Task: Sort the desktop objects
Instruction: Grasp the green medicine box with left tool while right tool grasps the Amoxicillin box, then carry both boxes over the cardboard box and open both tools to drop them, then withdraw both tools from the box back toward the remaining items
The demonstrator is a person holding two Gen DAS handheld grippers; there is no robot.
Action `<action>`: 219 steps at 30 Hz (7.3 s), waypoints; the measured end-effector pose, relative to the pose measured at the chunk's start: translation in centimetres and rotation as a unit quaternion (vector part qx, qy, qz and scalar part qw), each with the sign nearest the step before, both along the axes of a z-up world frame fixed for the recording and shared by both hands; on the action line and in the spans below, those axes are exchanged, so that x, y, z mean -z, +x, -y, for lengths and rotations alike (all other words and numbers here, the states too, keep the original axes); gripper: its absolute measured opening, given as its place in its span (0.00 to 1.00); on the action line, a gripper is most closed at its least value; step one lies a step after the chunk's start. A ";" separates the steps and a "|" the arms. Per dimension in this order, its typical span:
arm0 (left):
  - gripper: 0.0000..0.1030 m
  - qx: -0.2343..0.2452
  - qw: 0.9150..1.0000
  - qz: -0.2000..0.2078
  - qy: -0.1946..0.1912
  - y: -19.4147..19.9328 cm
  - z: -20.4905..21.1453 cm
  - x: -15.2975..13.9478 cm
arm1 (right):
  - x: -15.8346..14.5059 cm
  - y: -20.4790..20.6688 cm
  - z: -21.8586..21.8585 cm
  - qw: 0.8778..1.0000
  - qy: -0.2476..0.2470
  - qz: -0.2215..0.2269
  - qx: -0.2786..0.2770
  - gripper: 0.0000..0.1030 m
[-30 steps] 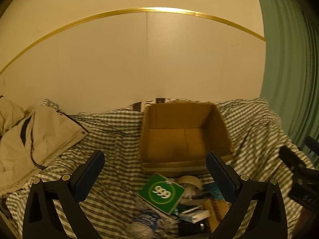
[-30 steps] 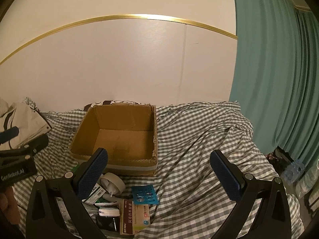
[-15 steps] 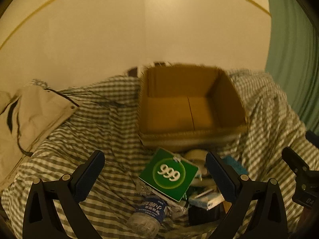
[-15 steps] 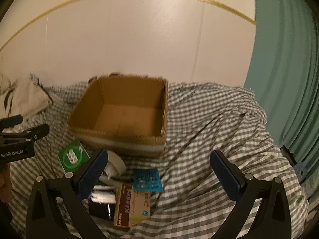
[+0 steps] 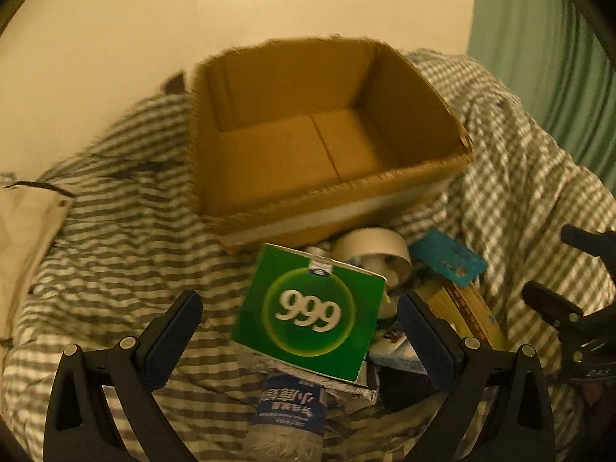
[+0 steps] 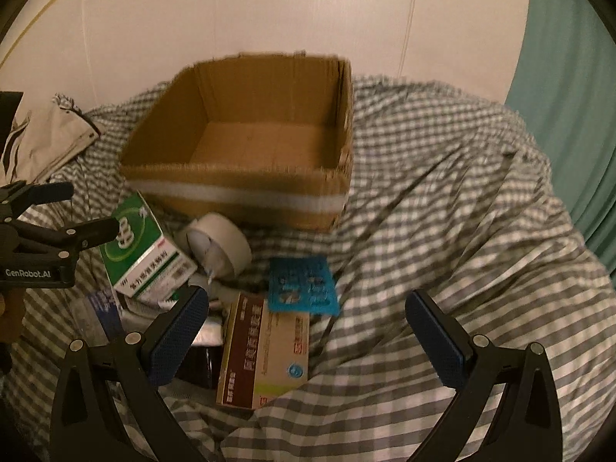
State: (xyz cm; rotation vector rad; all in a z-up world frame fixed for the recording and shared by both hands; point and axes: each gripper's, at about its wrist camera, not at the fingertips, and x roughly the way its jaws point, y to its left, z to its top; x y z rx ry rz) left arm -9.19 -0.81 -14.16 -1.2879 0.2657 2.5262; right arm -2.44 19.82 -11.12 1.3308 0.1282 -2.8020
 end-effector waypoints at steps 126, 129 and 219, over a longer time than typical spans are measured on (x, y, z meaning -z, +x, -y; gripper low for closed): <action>0.99 -0.120 0.975 -0.169 0.073 -12.2 0.3 -4.3 | -4.7 -15.4 3.3 0.985 0.028 -0.158 -0.058 0.75; 1.00 -0.115 0.978 -0.168 0.052 -13.0 -0.5 -4.1 | -4.5 -16.7 3.1 0.986 0.031 -0.148 -0.062 0.76; 1.00 -0.184 0.978 -0.089 0.041 3.3 3.9 -2.4 | -3.9 -0.6 0.2 0.987 0.039 -0.155 -0.016 1.00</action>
